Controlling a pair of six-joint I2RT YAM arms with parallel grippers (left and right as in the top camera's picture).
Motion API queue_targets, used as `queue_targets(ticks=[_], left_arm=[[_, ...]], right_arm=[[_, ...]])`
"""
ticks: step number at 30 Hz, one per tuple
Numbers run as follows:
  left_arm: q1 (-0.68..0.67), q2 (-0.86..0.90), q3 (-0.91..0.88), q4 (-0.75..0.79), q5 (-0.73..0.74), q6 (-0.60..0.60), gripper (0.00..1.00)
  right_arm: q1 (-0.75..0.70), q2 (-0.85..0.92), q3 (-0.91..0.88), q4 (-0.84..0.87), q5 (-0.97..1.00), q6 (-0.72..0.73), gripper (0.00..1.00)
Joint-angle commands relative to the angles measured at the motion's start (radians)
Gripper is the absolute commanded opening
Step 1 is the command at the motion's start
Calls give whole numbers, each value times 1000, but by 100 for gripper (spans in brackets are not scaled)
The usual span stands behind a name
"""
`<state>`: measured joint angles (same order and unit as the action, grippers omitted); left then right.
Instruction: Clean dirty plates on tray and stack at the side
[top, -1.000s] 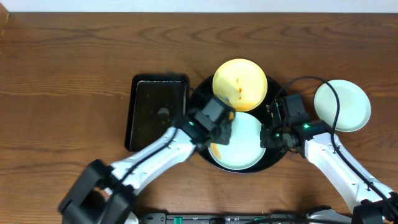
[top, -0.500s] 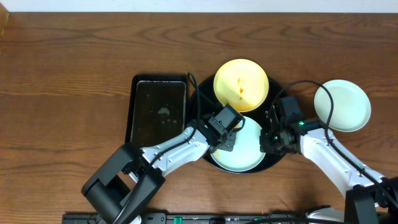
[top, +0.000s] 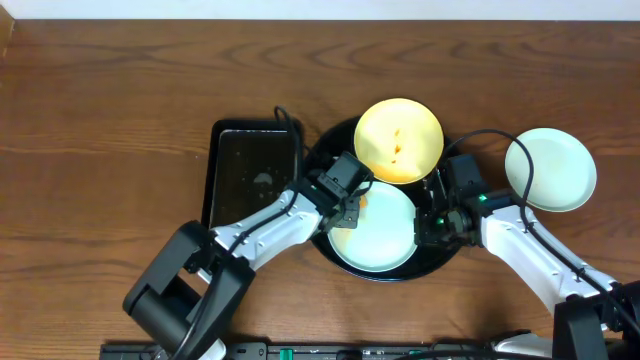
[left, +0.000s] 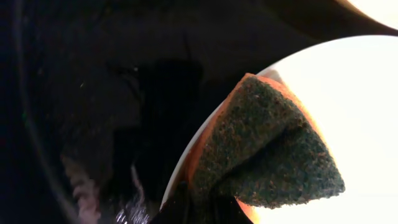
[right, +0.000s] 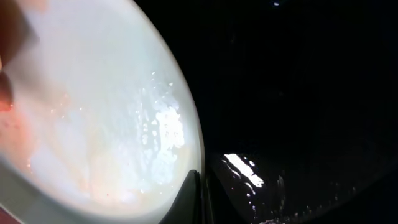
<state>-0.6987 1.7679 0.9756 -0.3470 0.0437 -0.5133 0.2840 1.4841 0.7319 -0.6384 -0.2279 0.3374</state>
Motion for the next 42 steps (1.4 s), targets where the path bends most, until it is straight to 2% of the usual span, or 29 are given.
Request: queue_targets(ticks=[1,9,18,21,23,29,33,37,42], left_arm=[[40,-68,-18,-26,-57,-14,8],[44,-238,-18,-61,-32,7,8],[127,-250,-18,-179,-143,16,8],[173,-250,-18,-207,-169,16,8],[204,-250,-18,-216,-169,16,8],[277,-250,-23,-221,-168,16,8],[283,-250,-23,-226,-168,16,8],[283,-250,-23,-226,-168,16,8],[283,-250,-23,-236,-168,16,8]], right_arm=[[5,8,-9,-16,74,7,1],[6,8,-9,4,74,6,1],[6,8,-9,16,71,6,2],[6,8,-9,6,42,6,31],[6,8,-9,-1,28,7,32],[6,8,-30,2,13,8,25],[6,8,-86,71,8,33,23],[6,8,-114,143,-40,32,4],[6,-16,-102,256,-118,-33,1]])
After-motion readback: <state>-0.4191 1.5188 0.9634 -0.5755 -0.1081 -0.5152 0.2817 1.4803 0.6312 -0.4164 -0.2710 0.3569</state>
